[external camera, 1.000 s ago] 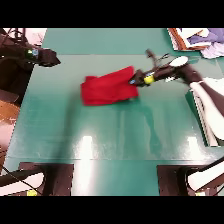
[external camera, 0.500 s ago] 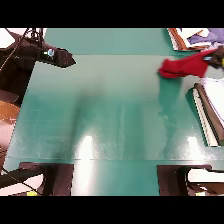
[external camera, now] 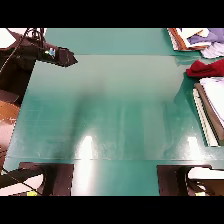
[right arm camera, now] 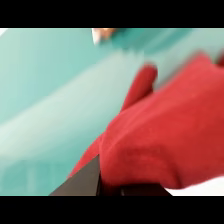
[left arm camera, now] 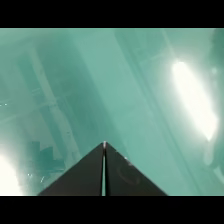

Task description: Fold the shirts.

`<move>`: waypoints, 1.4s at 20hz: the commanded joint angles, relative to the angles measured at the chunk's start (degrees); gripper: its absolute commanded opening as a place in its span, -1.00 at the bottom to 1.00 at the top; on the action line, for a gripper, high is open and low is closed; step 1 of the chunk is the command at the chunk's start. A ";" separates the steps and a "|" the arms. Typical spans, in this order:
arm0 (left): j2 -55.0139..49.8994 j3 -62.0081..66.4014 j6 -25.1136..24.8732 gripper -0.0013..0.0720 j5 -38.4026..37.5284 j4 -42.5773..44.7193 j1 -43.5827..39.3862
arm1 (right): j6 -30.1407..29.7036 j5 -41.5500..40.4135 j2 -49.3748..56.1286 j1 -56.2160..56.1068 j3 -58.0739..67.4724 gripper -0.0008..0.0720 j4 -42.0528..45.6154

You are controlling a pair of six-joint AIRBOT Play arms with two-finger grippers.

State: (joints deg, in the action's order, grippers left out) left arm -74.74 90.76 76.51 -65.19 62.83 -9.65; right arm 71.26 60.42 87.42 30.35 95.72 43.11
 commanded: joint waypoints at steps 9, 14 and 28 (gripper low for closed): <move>-0.02 0.00 -0.02 -0.88 -0.63 0.02 0.00 | 1.62 15.23 -0.98 2.97 19.82 -0.94 0.68; -0.02 0.00 -0.04 -0.88 -2.75 0.02 0.00 | 1.79 20.81 -7.80 7.54 9.64 -0.94 14.82; -0.02 0.00 -1.97 -0.88 -2.97 0.02 0.00 | 1.84 22.43 -26.10 32.46 -26.67 0.29 28.61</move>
State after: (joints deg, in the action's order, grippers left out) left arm -74.76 90.76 75.70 -68.14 62.85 -9.65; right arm 73.10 82.54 63.40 58.35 73.82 70.32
